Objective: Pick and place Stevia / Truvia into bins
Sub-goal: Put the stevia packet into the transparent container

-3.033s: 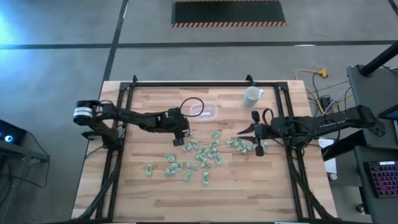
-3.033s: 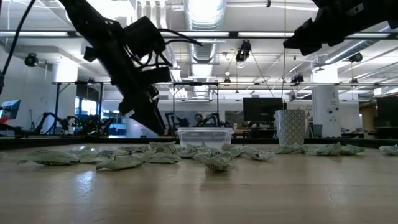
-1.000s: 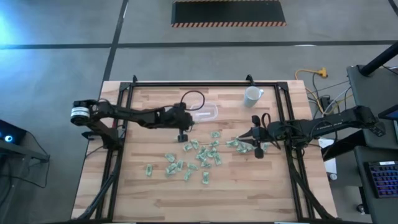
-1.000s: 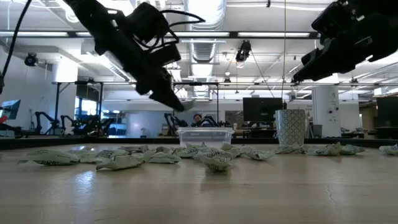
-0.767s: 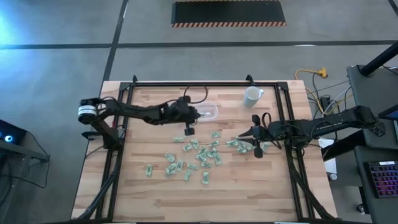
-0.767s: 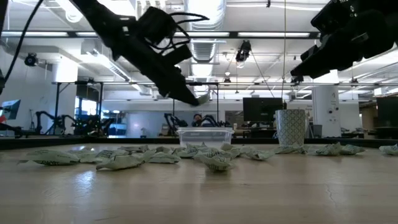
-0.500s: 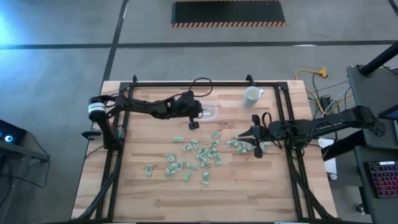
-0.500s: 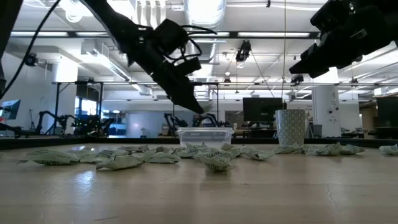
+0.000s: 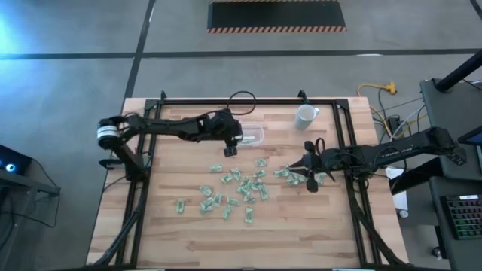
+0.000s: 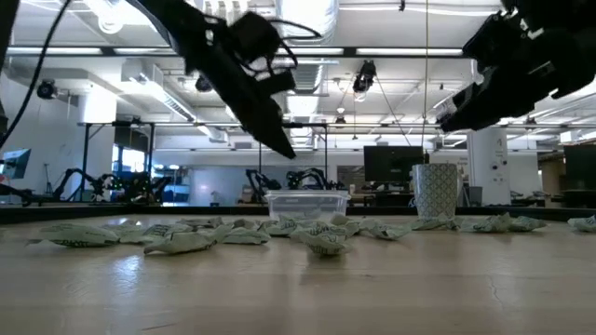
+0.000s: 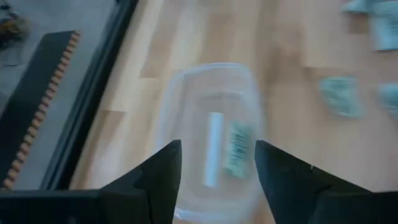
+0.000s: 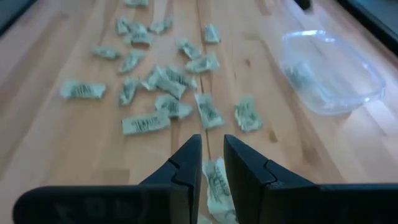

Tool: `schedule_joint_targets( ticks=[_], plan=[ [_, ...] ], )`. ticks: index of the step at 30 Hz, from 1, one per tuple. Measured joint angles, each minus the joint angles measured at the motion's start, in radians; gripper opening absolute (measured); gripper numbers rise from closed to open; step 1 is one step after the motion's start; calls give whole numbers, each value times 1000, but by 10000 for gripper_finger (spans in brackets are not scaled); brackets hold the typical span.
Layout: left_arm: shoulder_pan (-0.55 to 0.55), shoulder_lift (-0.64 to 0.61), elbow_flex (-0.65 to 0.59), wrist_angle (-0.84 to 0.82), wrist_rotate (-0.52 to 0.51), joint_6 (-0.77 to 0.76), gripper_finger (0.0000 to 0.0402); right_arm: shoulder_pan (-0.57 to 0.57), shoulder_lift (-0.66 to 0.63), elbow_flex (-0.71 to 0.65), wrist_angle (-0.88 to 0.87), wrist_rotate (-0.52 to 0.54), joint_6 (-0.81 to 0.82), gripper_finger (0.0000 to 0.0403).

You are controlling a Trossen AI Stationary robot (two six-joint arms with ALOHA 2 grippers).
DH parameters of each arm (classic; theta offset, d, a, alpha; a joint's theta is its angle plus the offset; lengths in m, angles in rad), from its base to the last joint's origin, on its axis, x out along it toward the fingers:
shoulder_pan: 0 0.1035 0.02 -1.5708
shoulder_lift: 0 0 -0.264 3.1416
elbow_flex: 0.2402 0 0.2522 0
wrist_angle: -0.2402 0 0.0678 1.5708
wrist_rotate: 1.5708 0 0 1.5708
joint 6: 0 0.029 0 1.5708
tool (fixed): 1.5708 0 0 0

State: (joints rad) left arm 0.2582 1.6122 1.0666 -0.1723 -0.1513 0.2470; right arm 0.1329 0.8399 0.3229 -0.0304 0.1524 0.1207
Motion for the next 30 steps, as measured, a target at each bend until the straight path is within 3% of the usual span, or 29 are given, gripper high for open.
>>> schedule_joint_targets(
  ticks=[7,14,22,30],
  plan=[
    [-128,-179,-67,-114,24,-9,192,0,150,0,40,-3,-59,63],
    [-219,-313,-149,-95,20,-55,192,0,310,38,101,47,-110,113],
    [-265,-394,-226,-104,20,-123,192,-26,492,112,97,58,-144,150],
    [-286,-425,-284,-99,19,-161,192,-46,598,166,87,52,-158,138]
  ],
)
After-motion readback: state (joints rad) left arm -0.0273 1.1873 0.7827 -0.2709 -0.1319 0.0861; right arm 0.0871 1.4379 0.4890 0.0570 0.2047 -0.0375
